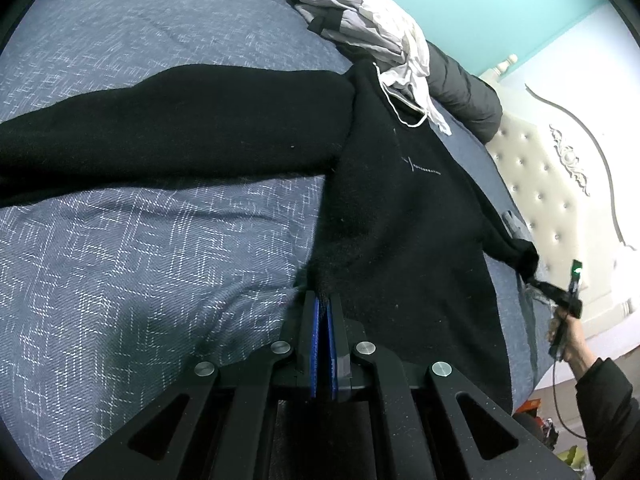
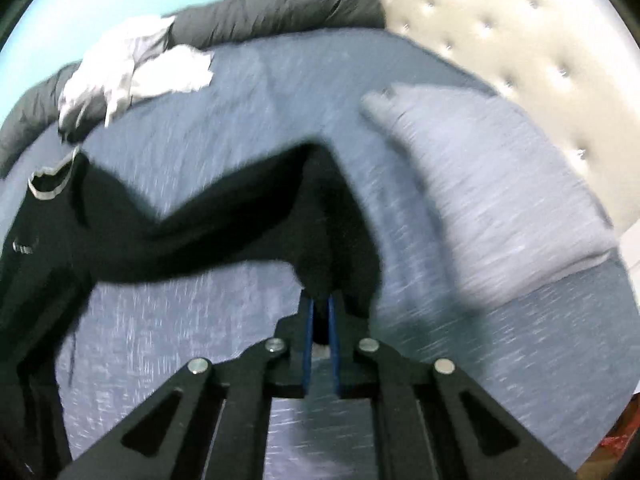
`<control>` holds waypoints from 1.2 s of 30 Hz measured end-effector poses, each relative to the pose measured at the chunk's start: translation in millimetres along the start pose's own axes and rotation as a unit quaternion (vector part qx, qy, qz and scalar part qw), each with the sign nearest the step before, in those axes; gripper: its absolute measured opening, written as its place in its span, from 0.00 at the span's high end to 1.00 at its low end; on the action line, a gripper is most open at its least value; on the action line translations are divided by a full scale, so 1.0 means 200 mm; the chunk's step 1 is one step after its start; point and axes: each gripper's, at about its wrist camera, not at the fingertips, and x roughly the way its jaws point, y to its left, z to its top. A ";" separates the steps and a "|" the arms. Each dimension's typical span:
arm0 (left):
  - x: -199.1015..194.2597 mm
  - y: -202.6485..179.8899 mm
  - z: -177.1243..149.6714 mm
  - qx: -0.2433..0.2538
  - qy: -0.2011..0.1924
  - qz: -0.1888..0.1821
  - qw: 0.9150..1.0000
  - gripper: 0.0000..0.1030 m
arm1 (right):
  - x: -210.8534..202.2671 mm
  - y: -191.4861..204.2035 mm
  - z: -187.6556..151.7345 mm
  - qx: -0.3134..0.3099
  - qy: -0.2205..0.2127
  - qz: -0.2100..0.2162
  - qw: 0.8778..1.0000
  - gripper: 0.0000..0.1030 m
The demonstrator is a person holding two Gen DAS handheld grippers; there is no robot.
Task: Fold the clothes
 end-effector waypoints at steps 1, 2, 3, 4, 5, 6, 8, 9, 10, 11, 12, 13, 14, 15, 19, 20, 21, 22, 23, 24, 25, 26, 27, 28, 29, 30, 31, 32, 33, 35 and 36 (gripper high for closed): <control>0.00 0.00 0.00 0.000 0.000 0.000 1.000 0.96 | -0.04 -0.04 0.03 0.007 -0.006 0.002 1.000 0.94; 0.00 0.00 0.00 0.000 0.000 0.001 1.000 0.96 | -0.08 -0.08 0.06 0.014 -0.012 0.003 1.000 0.94; 0.00 0.00 0.00 0.001 0.000 0.001 1.000 0.96 | -0.12 -0.11 0.09 0.019 -0.016 0.000 1.000 0.94; 0.00 0.00 0.00 0.001 0.000 0.002 1.000 0.96 | -0.15 -0.15 0.12 0.023 -0.021 -0.002 1.000 0.94; 0.00 0.00 0.00 0.001 0.000 0.003 1.000 0.96 | -0.18 -0.19 0.14 0.028 -0.024 -0.004 0.999 0.94; 0.00 -0.01 0.00 0.001 0.000 0.003 1.000 0.96 | -0.21 -0.21 0.17 0.030 -0.027 -0.006 0.999 0.94; 0.00 -0.01 0.00 0.001 0.000 0.004 1.000 0.96 | -0.25 -0.28 0.21 0.032 -0.032 -0.013 0.999 0.94; 0.00 -0.01 0.00 0.001 0.000 0.005 1.000 0.96 | -0.26 -0.31 0.23 0.036 -0.034 -0.012 0.999 0.94; 0.00 -0.01 0.00 0.002 0.000 0.005 1.000 0.96 | -0.28 -0.34 0.26 0.040 -0.035 -0.009 0.999 0.94; 0.00 -0.01 0.00 0.002 0.000 0.006 1.000 0.96 | -0.29 -0.36 0.27 0.044 -0.034 -0.006 0.998 0.94; 0.00 -0.01 0.00 0.002 0.000 0.006 1.000 0.96 | -0.30 -0.38 0.29 0.045 -0.031 -0.005 0.999 0.94; 0.00 -0.01 0.00 0.001 0.000 0.006 1.000 0.96 | -0.30 -0.39 0.30 0.045 -0.027 -0.005 0.999 0.94; 0.00 -0.01 0.00 0.001 0.001 0.006 1.000 0.96 | -0.29 -0.41 0.32 0.047 -0.017 -0.007 0.999 0.94; 0.01 0.00 0.01 0.000 0.001 0.006 1.000 0.96 | -0.28 -0.43 0.33 0.050 -0.005 -0.010 0.999 0.94; 0.01 -0.01 0.01 0.002 0.002 0.008 1.000 0.96 | -0.16 -0.50 0.32 0.064 0.057 -0.022 0.996 0.94; 0.02 -0.01 0.01 0.002 0.002 0.008 1.000 0.96 | -0.12 -0.52 0.31 0.070 0.077 -0.025 0.994 0.94; 0.02 -0.01 0.01 0.001 0.003 0.009 1.000 0.96 | -0.08 -0.53 0.29 0.076 0.089 -0.029 0.993 0.94; 0.02 0.00 0.01 0.001 0.003 0.009 1.000 0.96 | -0.05 -0.53 0.27 0.081 0.091 -0.039 0.992 0.93; 0.02 0.00 0.01 0.001 0.003 0.009 1.000 0.96 | -0.02 -0.54 0.26 0.084 0.091 -0.050 0.991 0.92; 0.02 0.00 0.01 0.001 0.003 0.009 1.000 0.96 | -0.01 -0.54 0.25 0.086 0.087 -0.068 0.990 0.91; 0.02 0.00 0.01 0.001 0.003 0.009 1.000 0.96 | 0.00 -0.53 0.24 0.087 0.083 -0.087 0.989 0.84; 0.03 0.00 0.01 0.001 0.004 0.009 1.000 0.96 | 0.01 -0.53 0.24 0.088 0.077 -0.103 0.988 0.83; 0.03 -0.01 0.01 0.000 0.004 0.009 1.000 0.96 | 0.00 -0.53 0.24 0.085 0.067 -0.107 0.988 0.83; 0.03 -0.01 0.01 0.000 0.004 0.009 1.000 0.96 | -0.02 -0.51 0.24 0.082 0.056 -0.109 0.989 0.83; 0.03 -0.01 0.01 0.000 0.004 0.009 1.000 0.96 | -0.04 -0.48 0.24 0.076 0.043 -0.100 0.991 0.83; 0.03 -0.01 0.01 0.001 0.005 0.010 1.000 0.96 | -0.06 -0.45 0.24 0.068 0.030 -0.089 0.993 0.83; 0.03 -0.01 0.01 0.002 0.005 0.011 1.000 0.96 | -0.09 -0.40 0.24 0.058 0.016 -0.076 0.995 0.82; 0.03 -0.01 0.01 0.003 0.006 0.011 1.000 0.96 | -0.10 -0.35 0.23 0.052 0.013 -0.062 0.997 0.81; 0.03 -0.02 0.01 0.003 0.006 0.011 1.000 0.96 | -0.12 -0.29 0.21 0.046 0.011 -0.043 0.998 0.79; 0.03 -0.02 0.01 0.004 0.005 0.011 1.000 0.96 | -0.14 -0.15 0.17 0.033 0.012 0.006 0.999 0.73; 0.03 -0.03 0.01 0.004 0.005 0.011 1.000 0.96 | -0.14 -0.07 0.14 0.026 0.015 0.033 0.999 0.66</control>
